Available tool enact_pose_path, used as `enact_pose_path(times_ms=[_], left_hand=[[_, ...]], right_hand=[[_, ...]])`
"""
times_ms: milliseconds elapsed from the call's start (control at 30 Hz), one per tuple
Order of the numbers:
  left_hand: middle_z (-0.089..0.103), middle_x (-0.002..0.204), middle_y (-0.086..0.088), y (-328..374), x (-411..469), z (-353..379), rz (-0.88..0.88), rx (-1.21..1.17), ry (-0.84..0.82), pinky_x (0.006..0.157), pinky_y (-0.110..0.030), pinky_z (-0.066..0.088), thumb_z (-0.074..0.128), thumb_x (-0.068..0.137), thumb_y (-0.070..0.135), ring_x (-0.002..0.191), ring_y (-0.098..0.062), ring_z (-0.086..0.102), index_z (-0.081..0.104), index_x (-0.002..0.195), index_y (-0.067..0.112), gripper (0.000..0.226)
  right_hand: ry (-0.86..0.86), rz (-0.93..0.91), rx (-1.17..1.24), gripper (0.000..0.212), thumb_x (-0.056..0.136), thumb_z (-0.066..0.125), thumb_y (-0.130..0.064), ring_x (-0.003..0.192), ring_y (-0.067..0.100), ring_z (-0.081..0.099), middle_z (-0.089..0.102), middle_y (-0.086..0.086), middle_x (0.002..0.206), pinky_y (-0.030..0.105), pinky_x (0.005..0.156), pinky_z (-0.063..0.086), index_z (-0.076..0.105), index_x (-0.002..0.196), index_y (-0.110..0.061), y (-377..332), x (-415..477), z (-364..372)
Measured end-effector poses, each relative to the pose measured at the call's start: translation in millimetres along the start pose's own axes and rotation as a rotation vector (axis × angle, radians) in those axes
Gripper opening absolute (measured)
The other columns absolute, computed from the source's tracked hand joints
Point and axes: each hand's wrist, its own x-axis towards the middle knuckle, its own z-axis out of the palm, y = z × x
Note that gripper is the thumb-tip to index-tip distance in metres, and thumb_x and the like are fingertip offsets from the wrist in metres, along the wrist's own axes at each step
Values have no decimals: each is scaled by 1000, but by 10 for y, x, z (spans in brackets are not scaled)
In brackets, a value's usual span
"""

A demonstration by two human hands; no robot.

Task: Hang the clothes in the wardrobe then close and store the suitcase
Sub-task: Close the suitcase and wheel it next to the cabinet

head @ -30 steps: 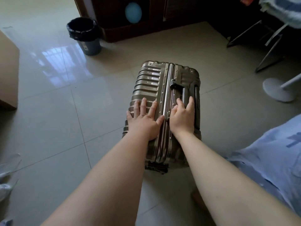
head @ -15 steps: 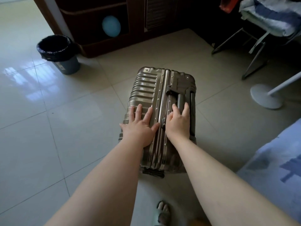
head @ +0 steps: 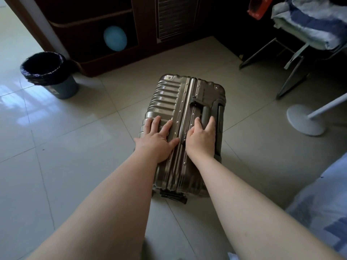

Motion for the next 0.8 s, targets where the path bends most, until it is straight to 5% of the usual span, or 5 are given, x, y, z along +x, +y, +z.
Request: enact_pose_path(times_ms=[600,800], left_hand=[[-7,160,5,435,1460,-644,133,90,-23,103,-63,35,26,88,72,147,-27,-13,1,149,42,72],[-24,158,-2,540,1864,-834,183,273,-7,106,-75,8,15,81,82,145,-33,-23,-14,147,46,80]], right_hand=[[61,147,90,46,101,35,-21,149,26,10,2,9,161,36,117,21,37,147,-17,-227,1503,-153],[79,146,105,46,101,36,-20,149,25,10,3,10,161,35,118,20,38,146,-16,-219,1883,-169]])
